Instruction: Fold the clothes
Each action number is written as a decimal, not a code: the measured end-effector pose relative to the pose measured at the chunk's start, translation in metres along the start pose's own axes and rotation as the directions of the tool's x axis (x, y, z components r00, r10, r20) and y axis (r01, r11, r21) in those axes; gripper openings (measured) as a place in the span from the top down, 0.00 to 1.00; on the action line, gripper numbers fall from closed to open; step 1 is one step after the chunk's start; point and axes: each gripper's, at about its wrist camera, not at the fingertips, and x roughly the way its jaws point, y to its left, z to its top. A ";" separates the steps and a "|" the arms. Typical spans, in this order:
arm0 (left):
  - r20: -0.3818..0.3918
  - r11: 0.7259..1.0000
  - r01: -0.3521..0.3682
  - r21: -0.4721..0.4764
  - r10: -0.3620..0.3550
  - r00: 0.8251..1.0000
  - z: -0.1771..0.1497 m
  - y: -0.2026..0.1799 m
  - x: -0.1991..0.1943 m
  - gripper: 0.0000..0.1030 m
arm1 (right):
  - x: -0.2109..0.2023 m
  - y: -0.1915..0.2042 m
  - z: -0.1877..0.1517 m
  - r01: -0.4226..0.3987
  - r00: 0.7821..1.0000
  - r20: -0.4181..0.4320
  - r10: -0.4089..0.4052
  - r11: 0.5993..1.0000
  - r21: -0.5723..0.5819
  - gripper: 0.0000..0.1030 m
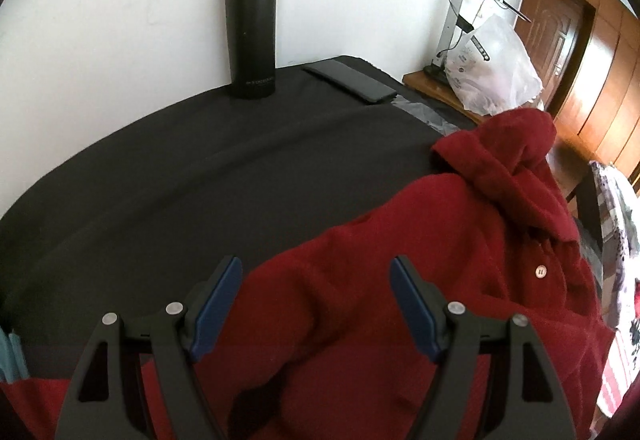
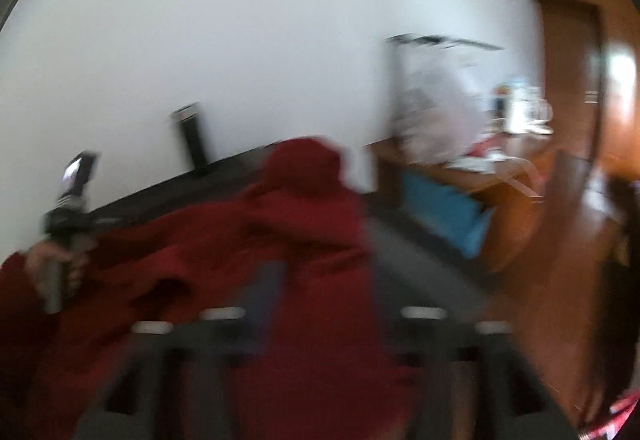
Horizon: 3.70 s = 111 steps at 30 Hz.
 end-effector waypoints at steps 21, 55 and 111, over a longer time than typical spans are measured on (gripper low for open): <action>-0.144 0.997 0.040 0.069 -0.029 0.989 0.011 -0.004 0.062 0.22 | 0.112 0.090 -0.020 -0.068 0.969 -0.246 0.004 0.965 -0.252 0.87; -0.155 0.998 0.001 0.068 0.010 0.988 0.017 -0.008 0.066 0.20 | -0.049 -0.120 -0.034 0.210 0.974 -0.014 -0.225 0.882 0.423 0.12; 0.522 0.995 0.098 0.028 -0.099 0.847 0.033 0.005 -0.244 0.88 | -0.017 0.018 0.064 0.241 0.891 0.399 -0.216 0.971 -0.011 0.83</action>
